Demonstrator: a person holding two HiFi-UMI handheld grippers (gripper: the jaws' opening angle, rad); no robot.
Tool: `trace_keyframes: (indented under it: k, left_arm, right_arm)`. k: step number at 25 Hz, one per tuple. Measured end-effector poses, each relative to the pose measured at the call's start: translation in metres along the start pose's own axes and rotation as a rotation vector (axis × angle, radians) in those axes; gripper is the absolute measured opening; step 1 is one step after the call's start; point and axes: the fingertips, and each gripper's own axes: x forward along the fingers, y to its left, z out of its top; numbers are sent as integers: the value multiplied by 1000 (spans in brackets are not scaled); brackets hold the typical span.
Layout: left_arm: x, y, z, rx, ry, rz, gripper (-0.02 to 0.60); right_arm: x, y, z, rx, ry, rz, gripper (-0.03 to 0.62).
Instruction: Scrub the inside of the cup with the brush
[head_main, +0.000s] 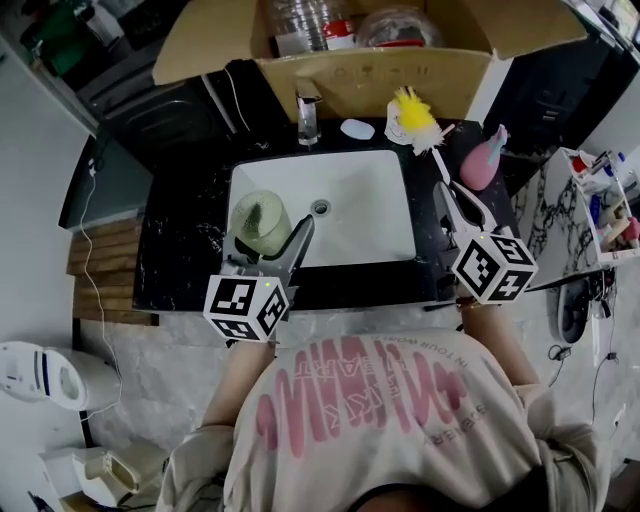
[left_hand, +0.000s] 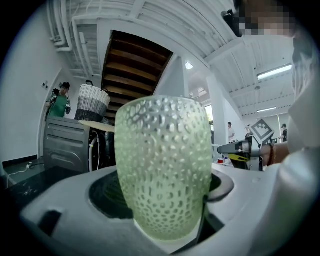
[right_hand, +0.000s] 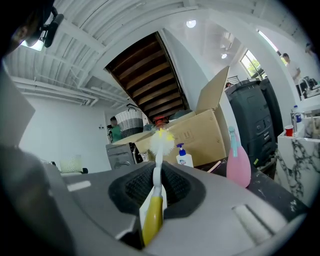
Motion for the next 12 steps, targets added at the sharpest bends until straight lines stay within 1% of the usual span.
trace_keyframes:
  k: [5,9,12]
  left_arm:
    - [1,6,-8,-34,14,11,368]
    - [1,6,-10,-26,13,12,368]
    - [3,8,-11,-36,17,16,368]
  right_arm:
    - [1,-7,-2,19,4,-27,51]
    - [3,-8,-5,3,18,-33,51]
    - [4,-8,-5,-5,17,-38,51]
